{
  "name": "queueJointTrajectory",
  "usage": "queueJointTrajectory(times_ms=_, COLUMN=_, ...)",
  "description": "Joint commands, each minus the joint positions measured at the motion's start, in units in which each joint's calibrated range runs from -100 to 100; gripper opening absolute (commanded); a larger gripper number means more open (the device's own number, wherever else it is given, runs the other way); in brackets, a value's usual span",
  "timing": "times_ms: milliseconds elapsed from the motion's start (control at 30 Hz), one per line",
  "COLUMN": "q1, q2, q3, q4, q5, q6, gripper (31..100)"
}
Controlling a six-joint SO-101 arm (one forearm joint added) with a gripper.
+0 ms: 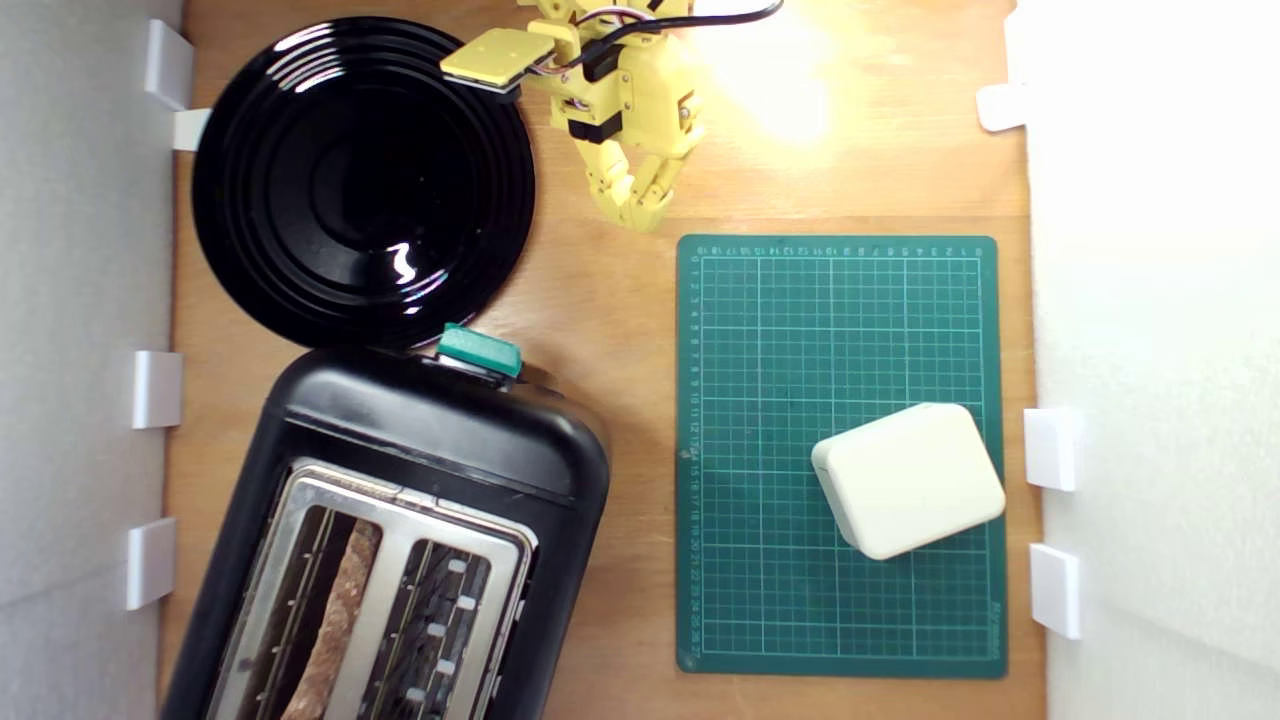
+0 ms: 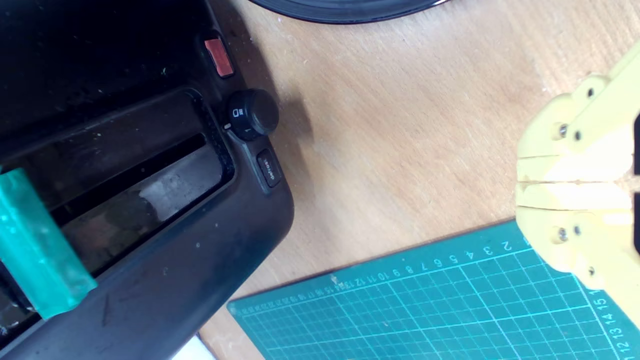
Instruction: Start toaster
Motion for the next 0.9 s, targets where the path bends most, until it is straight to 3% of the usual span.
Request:
queueJointTrajectory(times_ms=0, q1=-0.1, q2=-0.3, q3=0.3, q4=0.6, q5=0.2, q6=0.0, gripper=31.4)
queueJointTrajectory(times_ms=867, q1=0.1, q2=-0.8, q3=0.3, q4=0.6, q5=0.1, q6=0.4, gripper=31.4)
